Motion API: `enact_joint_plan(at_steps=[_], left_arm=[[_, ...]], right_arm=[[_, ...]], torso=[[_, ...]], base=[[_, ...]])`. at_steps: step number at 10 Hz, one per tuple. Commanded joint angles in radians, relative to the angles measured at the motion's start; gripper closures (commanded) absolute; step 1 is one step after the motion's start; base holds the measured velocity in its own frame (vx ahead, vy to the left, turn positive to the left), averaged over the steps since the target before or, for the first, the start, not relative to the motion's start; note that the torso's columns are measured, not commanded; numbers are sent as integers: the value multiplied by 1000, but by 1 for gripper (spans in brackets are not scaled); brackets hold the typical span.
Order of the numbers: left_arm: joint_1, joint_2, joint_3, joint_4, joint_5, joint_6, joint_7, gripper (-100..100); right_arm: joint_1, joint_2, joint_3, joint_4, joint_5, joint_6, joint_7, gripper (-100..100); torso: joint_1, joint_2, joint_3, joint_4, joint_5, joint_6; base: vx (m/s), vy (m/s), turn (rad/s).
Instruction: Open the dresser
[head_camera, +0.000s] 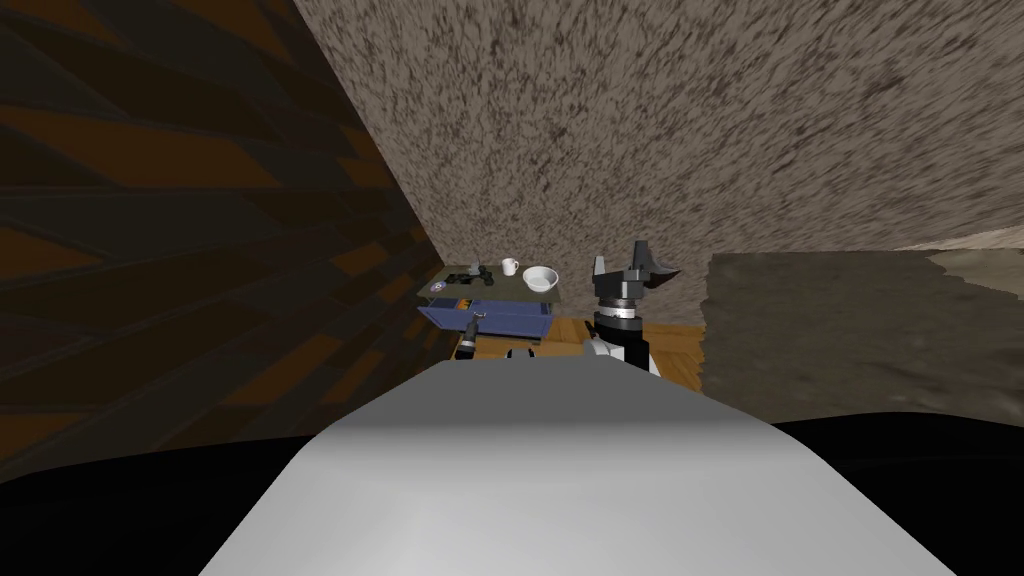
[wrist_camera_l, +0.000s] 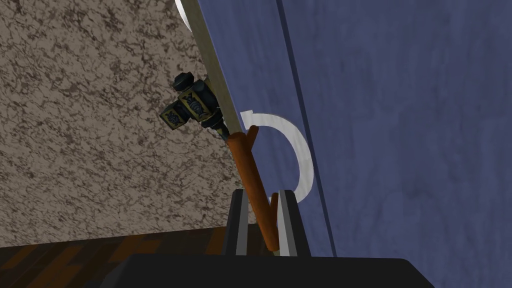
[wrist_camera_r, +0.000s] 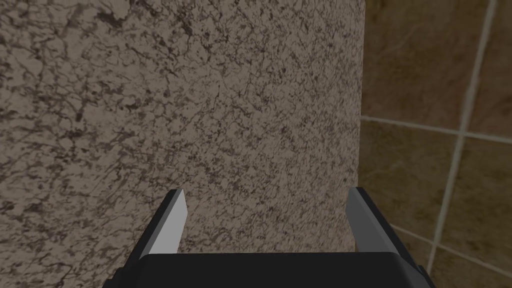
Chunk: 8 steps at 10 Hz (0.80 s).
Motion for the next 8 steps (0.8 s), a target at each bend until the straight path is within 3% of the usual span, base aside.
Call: enact_joint_plan(at_steps=[1, 3, 4, 7, 8], left_arm=[[33, 8, 1, -46, -1, -1, 10, 100], [60, 14, 2, -83, -2, -1, 18, 100], [64, 8, -32, -110, -9, 38, 18, -100], [85, -3, -130, -222, -30, 129, 23, -100], [85, -3, -131, -234, -30, 134, 23, -100]], right_arm=[[0, 0, 0, 0, 0, 0, 0, 0], [0, 0, 0, 0, 0, 0, 0, 0], [0, 0, 0, 0, 0, 0, 0, 0], [0, 0, 0, 0, 0, 0, 0, 0], [1, 0, 0, 0, 0, 0, 0, 0]], torso=[[0, 2, 0, -2, 1, 0], [1, 8, 5, 0, 2, -1], [0, 7, 4, 1, 1, 0], [5, -8, -4, -4, 3, 0], [5, -5, -3, -4, 3, 0]], base=[[-178, 6, -31], [-178, 9, -21], [-65, 21, 227], [50, 44, 321], [58, 31, 70]])
